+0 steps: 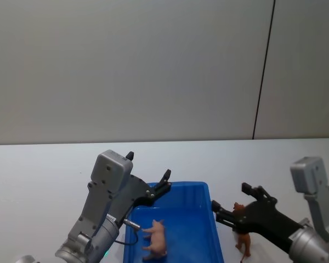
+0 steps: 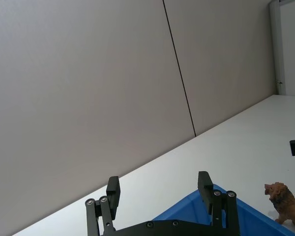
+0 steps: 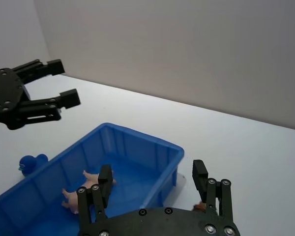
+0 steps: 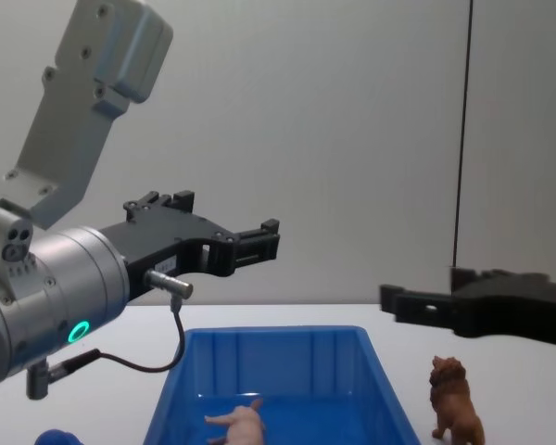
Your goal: Pick up the two dolls from the table and place them into the box.
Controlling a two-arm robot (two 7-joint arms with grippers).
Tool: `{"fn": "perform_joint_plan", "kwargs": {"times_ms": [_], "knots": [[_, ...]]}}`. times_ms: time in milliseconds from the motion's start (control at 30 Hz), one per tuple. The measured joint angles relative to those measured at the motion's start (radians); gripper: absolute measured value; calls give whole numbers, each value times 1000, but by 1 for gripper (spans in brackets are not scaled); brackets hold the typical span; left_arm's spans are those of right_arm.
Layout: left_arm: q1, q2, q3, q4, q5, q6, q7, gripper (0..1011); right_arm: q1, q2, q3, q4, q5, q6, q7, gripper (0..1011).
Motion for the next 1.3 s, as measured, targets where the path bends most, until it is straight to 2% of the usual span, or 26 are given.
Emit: {"fn": "perform_joint_plan", "kwargs": {"times_ms": [267, 567, 1167, 1300], "knots": [[0, 0, 0, 0, 0, 0, 0, 1001, -39, 31, 18, -13, 24, 19, -48, 1001], [0, 0, 0, 0, 0, 0, 0, 1001, -60, 43, 23, 3, 39, 53, -82, 1001], [0, 0, 0, 0, 0, 0, 0, 1001, -45, 9, 2, 96, 46, 103, -118, 1001], [0, 0, 0, 0, 0, 0, 0, 1001, -38, 0, -3, 114, 46, 106, -123, 949]]}}
